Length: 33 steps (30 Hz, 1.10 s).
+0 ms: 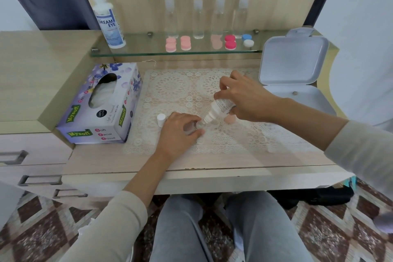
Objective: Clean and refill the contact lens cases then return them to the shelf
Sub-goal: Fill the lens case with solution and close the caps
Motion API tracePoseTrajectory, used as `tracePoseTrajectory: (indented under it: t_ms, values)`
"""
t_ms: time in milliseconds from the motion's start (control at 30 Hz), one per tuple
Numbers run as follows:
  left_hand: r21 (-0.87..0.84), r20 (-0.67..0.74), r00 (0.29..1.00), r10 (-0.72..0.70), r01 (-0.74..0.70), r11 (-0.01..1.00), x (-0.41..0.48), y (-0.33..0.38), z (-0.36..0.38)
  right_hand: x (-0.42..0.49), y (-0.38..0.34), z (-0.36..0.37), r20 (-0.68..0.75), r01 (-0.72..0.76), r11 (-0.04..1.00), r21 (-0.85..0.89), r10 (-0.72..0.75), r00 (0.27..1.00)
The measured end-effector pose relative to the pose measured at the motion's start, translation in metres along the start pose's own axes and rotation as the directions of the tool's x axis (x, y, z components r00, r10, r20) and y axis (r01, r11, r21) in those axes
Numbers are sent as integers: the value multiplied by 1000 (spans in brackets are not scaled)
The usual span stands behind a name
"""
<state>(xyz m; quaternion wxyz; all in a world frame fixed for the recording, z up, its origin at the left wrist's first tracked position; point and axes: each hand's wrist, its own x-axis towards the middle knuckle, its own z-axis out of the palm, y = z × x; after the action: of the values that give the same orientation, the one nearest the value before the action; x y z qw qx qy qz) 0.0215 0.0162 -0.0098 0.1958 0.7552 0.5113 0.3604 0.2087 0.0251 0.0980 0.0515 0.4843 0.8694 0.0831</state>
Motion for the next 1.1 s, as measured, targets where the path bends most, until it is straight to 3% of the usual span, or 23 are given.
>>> tracePoseTrajectory:
  t_ms: [733, 1100]
  values:
    - [5, -3, 1000, -6, 6, 1000, -1, 0, 1, -25, 29, 7, -6, -125, 979, 159, 128, 992]
    - [13, 10, 1000, -5, 4, 1000, -1, 0, -1, -28, 25, 14, -17, -89, 987, 130, 93, 996]
